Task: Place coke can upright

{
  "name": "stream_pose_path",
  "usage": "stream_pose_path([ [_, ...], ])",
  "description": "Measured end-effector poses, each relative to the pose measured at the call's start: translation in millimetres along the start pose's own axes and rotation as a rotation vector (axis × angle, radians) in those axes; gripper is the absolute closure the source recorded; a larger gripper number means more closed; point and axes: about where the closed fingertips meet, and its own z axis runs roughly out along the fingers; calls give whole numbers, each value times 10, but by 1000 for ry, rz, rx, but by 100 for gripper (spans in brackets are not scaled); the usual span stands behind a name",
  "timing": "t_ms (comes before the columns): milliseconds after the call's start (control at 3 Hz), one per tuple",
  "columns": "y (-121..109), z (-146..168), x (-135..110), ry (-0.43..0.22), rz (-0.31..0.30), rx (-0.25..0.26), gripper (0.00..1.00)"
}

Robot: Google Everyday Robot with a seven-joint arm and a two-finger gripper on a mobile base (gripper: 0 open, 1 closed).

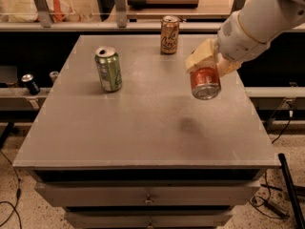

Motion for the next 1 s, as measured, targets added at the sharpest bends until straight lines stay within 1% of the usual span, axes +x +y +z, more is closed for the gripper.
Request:
stream_pose_path([
  [333, 130, -114, 114, -57, -81, -162, 100],
  [667, 159, -196, 148, -77, -148, -195, 100],
  [1000, 178, -165, 138, -92, -182, -210, 100],
])
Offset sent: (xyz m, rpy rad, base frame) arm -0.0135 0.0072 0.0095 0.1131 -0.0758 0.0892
